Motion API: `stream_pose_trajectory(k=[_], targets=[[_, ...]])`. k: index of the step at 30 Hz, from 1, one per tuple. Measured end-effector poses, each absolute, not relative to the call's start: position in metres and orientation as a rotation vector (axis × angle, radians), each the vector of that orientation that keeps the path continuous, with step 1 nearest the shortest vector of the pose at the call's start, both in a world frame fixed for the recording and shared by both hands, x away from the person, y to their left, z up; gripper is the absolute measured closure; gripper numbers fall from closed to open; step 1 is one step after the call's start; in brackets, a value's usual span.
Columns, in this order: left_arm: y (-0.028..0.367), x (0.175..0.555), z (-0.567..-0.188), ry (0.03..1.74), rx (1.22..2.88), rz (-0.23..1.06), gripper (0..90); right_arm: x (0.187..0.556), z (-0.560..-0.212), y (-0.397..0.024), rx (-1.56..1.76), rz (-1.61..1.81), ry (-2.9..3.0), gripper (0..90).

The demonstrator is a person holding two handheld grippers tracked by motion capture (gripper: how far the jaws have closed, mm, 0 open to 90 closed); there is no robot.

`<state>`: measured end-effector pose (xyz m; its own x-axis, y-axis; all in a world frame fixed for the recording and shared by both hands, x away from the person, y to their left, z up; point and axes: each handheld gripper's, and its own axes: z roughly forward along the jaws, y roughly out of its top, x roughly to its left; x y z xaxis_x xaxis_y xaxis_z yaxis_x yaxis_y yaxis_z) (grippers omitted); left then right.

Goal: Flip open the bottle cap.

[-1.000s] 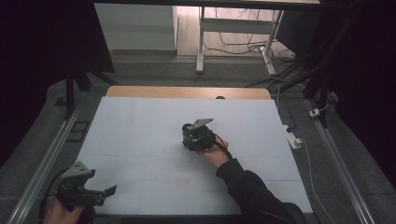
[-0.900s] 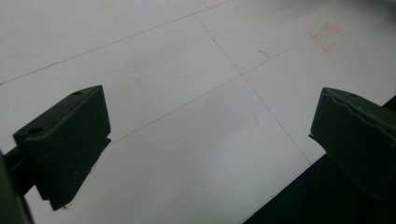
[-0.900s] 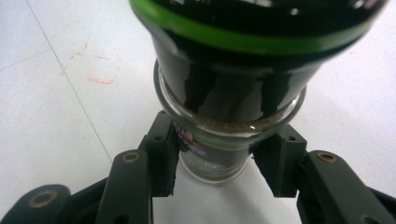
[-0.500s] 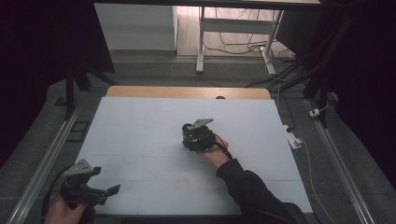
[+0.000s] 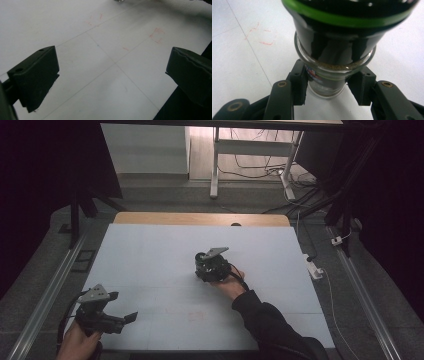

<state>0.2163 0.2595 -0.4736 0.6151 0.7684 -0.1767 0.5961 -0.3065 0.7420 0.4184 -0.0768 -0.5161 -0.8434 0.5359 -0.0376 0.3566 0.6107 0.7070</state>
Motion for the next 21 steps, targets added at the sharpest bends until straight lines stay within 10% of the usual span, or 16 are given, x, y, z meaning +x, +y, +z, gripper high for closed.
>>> stream_pose_trajectory(k=[21], targets=[[0.219, 0.267, -0.466, 0.974, 2.060, 0.202, 0.0, 0.419, -0.516, -0.077, 0.732, 1.059, 2.594, 53.1]])
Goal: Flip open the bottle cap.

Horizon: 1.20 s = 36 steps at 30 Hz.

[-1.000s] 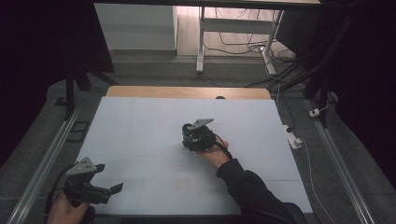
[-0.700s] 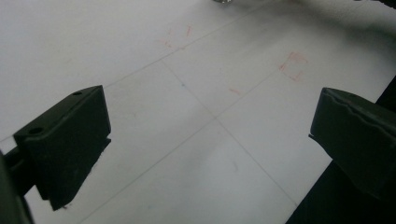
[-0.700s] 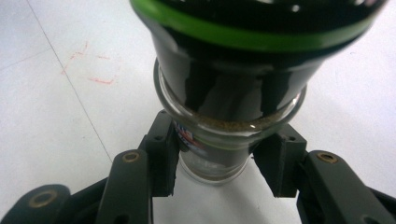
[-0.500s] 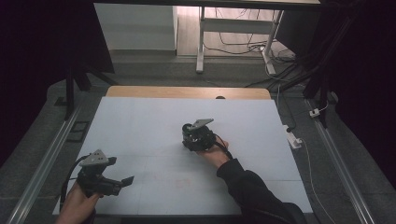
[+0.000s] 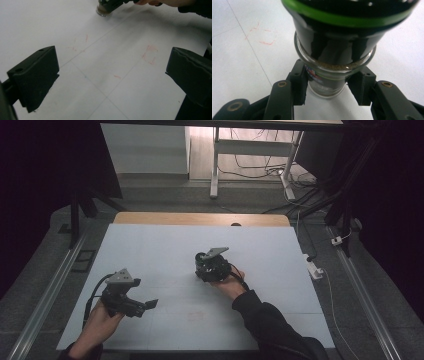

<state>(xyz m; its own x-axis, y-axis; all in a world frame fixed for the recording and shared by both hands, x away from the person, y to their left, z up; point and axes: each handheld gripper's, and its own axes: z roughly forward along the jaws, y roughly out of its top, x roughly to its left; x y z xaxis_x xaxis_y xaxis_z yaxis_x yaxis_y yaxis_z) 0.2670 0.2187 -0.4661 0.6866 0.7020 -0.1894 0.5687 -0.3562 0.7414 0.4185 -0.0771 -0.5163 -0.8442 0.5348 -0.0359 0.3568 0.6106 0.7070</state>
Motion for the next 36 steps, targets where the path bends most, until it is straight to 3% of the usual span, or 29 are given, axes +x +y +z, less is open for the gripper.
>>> stream_pose_trajectory(k=[36], targets=[[0.149, 0.352, -0.462, 0.804, 2.093, 0.202, 0.0, 0.419, -0.516, -0.077, 0.726, 1.062, 2.597, 53.1]])
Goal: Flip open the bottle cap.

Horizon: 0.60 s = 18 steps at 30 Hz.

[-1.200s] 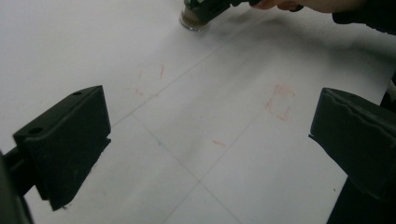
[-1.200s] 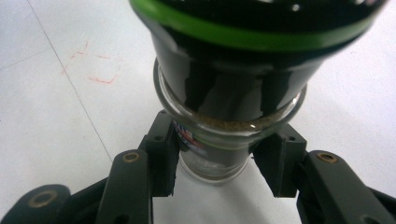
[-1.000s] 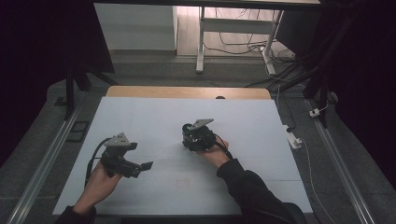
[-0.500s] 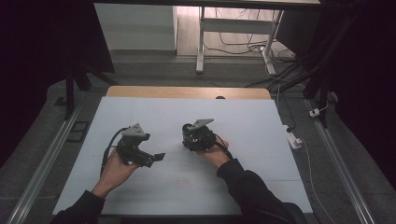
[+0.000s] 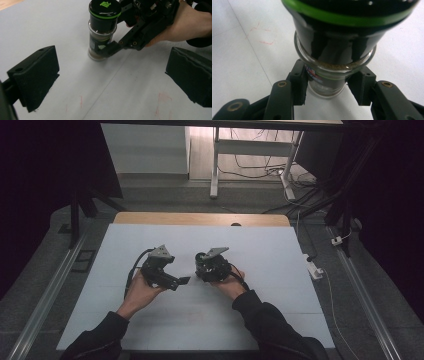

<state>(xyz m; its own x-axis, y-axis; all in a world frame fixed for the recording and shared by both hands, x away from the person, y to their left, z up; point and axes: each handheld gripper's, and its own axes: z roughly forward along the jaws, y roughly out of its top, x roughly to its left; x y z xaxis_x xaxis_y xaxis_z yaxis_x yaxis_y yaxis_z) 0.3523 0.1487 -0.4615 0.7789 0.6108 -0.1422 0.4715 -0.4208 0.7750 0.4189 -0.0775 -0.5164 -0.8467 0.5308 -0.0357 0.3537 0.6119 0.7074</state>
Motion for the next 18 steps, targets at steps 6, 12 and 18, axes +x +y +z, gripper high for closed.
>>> stream_pose_trajectory(k=[6, 12, 18], targets=[[0.139, 0.364, -0.465, 0.797, 2.087, 0.197, 0.0, 0.419, -0.517, -0.078, 0.727, 1.066, 2.597, 53.1], [0.131, 0.373, -0.468, 0.803, 2.094, 0.186, 2.2, 0.419, -0.517, -0.078, 0.729, 1.066, 2.597, 53.1], [0.126, 0.378, -0.470, 0.773, 2.136, 0.212, 16.0, 0.419, -0.516, -0.078, 0.728, 1.065, 2.597, 53.1]])
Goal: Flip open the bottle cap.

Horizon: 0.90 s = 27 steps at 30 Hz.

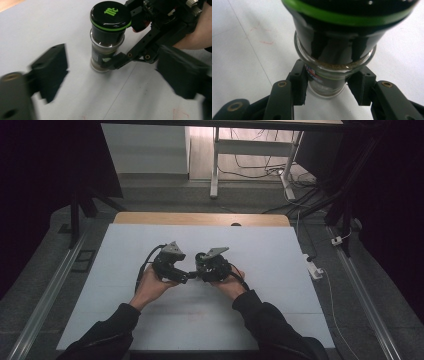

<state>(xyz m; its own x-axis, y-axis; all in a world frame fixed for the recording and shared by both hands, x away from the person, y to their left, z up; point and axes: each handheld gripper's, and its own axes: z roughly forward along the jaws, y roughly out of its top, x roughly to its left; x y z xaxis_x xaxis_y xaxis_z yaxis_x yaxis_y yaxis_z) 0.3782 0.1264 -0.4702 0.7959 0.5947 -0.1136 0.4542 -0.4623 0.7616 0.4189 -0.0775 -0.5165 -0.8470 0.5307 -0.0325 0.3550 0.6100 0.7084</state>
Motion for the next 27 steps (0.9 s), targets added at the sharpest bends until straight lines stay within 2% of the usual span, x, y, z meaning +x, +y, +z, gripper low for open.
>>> stream_pose_trajectory(k=[4, 15, 27], targets=[[0.124, 0.379, -0.469, 0.759, 2.146, 0.244, 34.0, 0.419, -0.516, -0.077, 0.727, 1.064, 2.598, 53.1], [0.118, 0.377, -0.467, 0.694, 2.169, 0.196, 87.9, 0.419, -0.516, -0.077, 0.727, 1.062, 2.598, 53.1], [0.105, 0.381, -0.469, 0.674, 2.185, 0.202, 88.9, 0.419, -0.516, -0.078, 0.728, 1.063, 2.598, 53.1]])
